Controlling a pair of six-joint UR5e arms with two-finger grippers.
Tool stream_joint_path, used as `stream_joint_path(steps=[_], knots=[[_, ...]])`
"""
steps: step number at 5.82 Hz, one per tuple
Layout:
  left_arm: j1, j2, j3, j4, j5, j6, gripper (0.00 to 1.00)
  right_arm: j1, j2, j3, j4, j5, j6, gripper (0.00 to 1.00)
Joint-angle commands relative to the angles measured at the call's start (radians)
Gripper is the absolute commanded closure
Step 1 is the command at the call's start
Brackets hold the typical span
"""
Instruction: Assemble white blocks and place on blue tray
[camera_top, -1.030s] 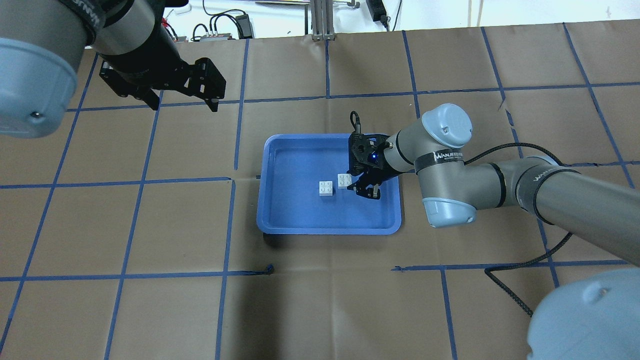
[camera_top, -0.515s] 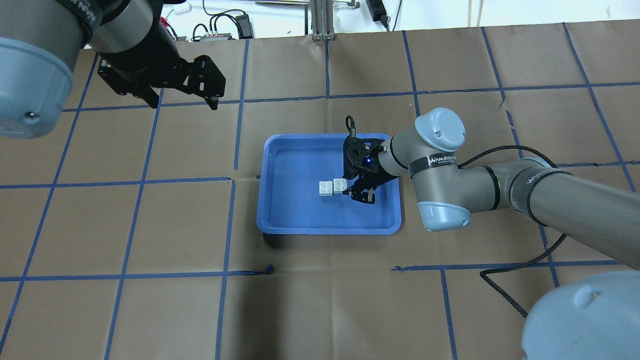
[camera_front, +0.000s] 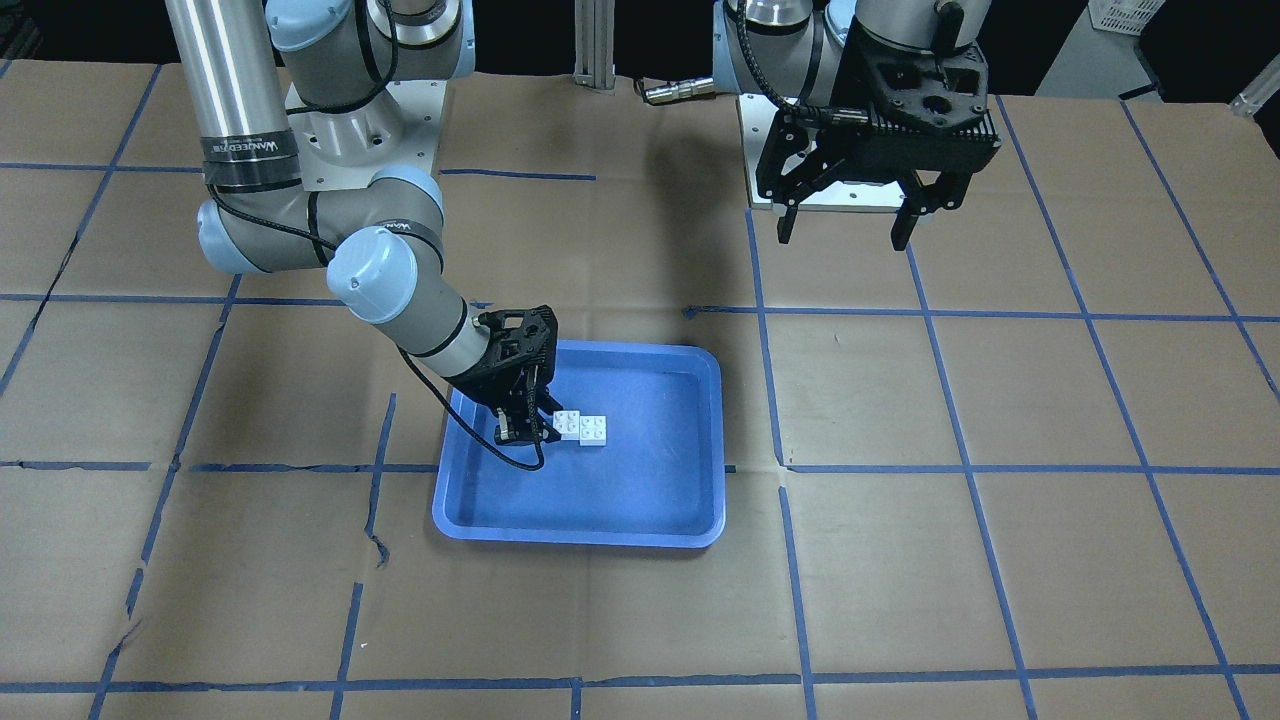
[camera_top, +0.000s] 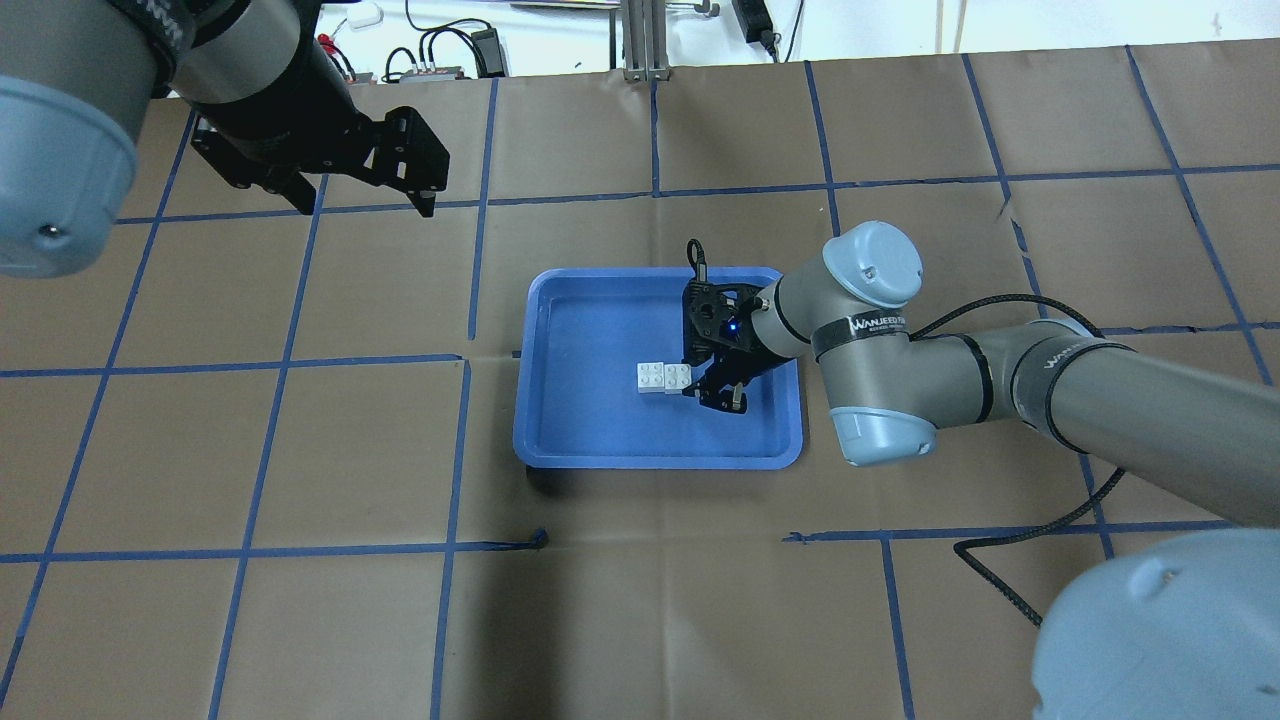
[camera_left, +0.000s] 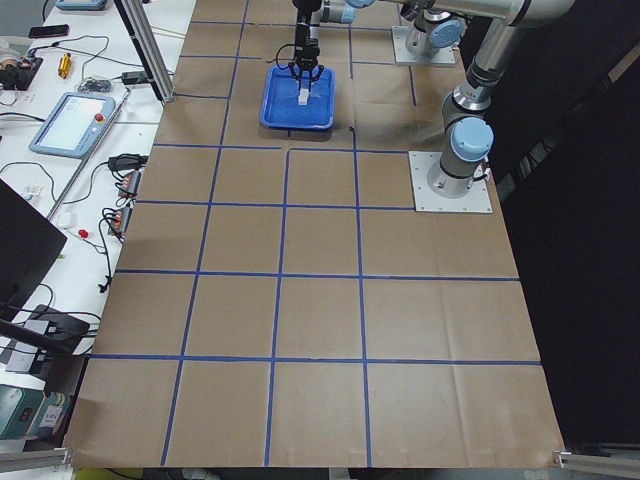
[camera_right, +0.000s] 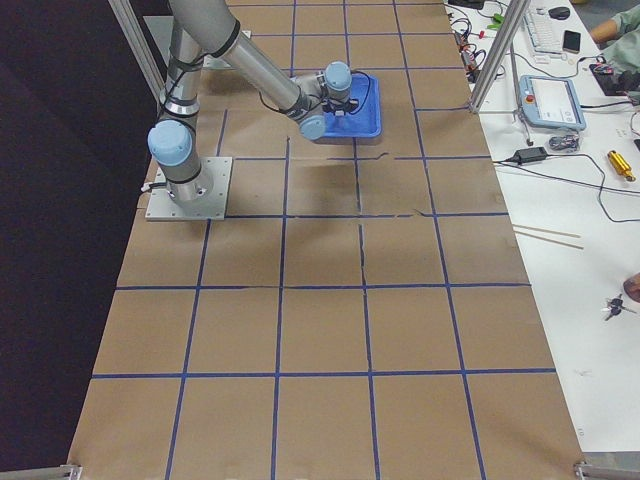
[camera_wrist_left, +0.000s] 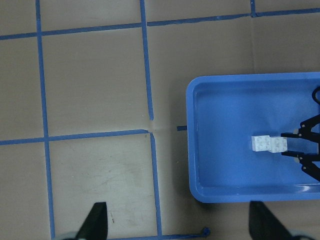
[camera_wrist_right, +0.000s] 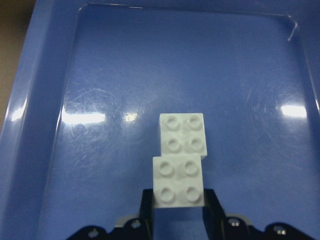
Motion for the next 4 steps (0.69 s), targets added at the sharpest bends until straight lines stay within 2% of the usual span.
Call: stream_joint_path(steps=[1,4], knots=[[0.0,0.002,0.002,-0.002,0.001,-0.005,0.01,0.0,0.005,-0.002,-0.006,0.0,0.0,0.83],[0.0,0.001,0.002,-0.002,0.0,-0.005,0.01,0.0,0.028,-0.003,-0.054,0.005,0.011,0.83]])
